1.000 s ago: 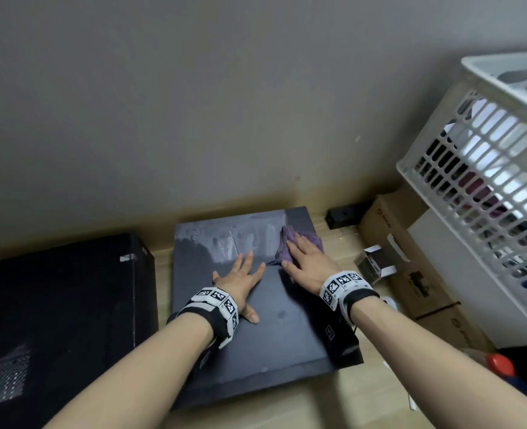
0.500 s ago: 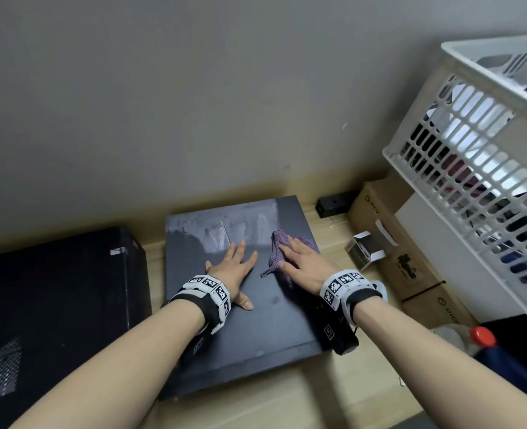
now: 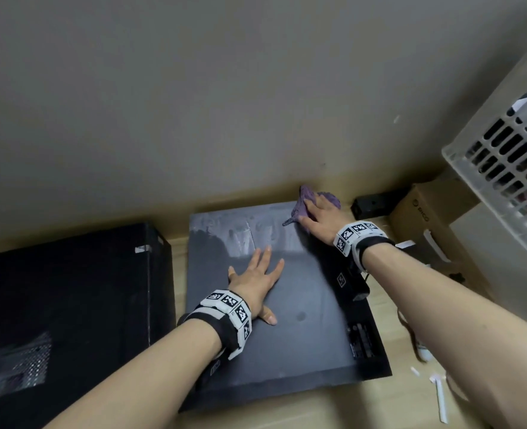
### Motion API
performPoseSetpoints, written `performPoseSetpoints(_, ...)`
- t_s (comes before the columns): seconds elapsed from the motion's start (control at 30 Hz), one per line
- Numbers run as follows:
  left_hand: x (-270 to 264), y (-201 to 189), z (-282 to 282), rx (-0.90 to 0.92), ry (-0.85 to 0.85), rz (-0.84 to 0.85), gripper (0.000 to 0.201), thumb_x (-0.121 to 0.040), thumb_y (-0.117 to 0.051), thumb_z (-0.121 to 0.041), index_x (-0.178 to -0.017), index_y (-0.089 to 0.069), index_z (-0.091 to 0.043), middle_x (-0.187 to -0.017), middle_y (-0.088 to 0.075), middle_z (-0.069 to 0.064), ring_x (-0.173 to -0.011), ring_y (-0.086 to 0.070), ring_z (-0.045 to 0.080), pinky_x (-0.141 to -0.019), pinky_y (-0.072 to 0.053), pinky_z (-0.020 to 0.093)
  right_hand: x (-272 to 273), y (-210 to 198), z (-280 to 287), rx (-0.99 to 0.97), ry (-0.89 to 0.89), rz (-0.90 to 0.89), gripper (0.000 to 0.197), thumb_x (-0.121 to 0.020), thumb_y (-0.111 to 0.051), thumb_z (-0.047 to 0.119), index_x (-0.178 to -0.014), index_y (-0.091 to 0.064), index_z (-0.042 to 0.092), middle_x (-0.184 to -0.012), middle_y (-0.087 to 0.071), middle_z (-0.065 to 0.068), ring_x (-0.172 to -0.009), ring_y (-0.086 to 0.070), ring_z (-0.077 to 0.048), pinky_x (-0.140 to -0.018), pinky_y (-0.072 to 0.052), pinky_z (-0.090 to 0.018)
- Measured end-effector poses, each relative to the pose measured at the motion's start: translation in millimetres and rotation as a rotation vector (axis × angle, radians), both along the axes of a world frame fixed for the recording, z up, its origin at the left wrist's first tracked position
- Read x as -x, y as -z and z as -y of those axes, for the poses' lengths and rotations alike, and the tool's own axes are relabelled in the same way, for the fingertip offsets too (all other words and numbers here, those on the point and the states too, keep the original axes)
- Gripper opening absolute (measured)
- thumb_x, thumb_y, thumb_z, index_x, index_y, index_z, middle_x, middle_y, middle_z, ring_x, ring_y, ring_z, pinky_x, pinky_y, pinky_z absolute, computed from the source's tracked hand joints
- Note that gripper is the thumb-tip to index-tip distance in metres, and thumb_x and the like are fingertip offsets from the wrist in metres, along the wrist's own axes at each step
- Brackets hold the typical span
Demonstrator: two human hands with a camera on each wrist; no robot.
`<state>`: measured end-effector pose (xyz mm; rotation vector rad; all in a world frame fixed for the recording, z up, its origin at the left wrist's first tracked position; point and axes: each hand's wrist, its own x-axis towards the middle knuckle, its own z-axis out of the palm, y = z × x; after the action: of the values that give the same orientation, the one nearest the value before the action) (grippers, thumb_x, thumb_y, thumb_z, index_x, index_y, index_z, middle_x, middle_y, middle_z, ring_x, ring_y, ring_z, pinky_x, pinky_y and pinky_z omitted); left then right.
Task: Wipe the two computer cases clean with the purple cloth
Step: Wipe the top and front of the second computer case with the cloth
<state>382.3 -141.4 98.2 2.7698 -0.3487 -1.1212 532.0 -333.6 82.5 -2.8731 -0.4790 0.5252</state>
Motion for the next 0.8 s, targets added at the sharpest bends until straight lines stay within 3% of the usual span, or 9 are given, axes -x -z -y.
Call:
performPoseSetpoints(0.27, 0, -5, 1, 0.016, -0.013, 0.000, 0.132, -0.064, -0.087, -0.037, -0.153, 0.009, -0.030, -0.156, 0.032, 0.002, -0.144, 0.030, 0.022, -0.102, -0.006, 0.079, 31, -1, -6, 0.006, -0.028, -0.054, 0.071, -0.101, -0.031, 0.053, -0.158, -0.008, 0.017, -0.165, 0.007, -0.007, -0.152, 0.007, -0.020, -0.123, 0.002, -0.035)
performPoseSetpoints(0.4, 2, -8, 1, 0.024, -0.006, 0.007, 0.132, -0.062, -0.088, -0.039, -0.153, 0.008, -0.031, -0.158, 0.030, 0.001, -0.144, 0.029, 0.021, -0.101, -0.006, 0.079, 75, 2, -3, -0.020, -0.087, -0.062, 0.071, -0.101, -0.033, 0.050, -0.158, -0.007, 0.017, -0.165, 0.006, -0.008, -0.152, 0.007, -0.020, -0.124, -0.002, -0.038)
performPoseSetpoints(0.57, 4, -12, 2, 0.023, -0.003, 0.018, 0.126, -0.063, -0.088, -0.038, -0.154, -0.001, -0.030, -0.159, 0.027, 0.002, -0.145, 0.026, 0.022, -0.102, -0.009, 0.079, 127, -5, -2, -0.031, -0.100, -0.065, 0.070, -0.101, -0.038, 0.044, -0.158, -0.009, 0.017, -0.165, 0.006, -0.007, -0.152, 0.006, -0.020, -0.123, 0.001, -0.034)
performPoseSetpoints(0.8, 5, -3, -3, 0.045, -0.020, 0.057, 0.130, -0.063, -0.087, -0.040, -0.153, 0.006, -0.033, -0.159, 0.026, -0.001, -0.145, 0.026, 0.019, -0.104, -0.008, 0.077, 156, -10, -1, -0.023, -0.123, -0.068, 0.069, -0.100, -0.040, 0.042, -0.158, -0.011, 0.017, -0.165, 0.003, -0.007, -0.152, 0.003, -0.019, -0.121, 0.001, -0.030)
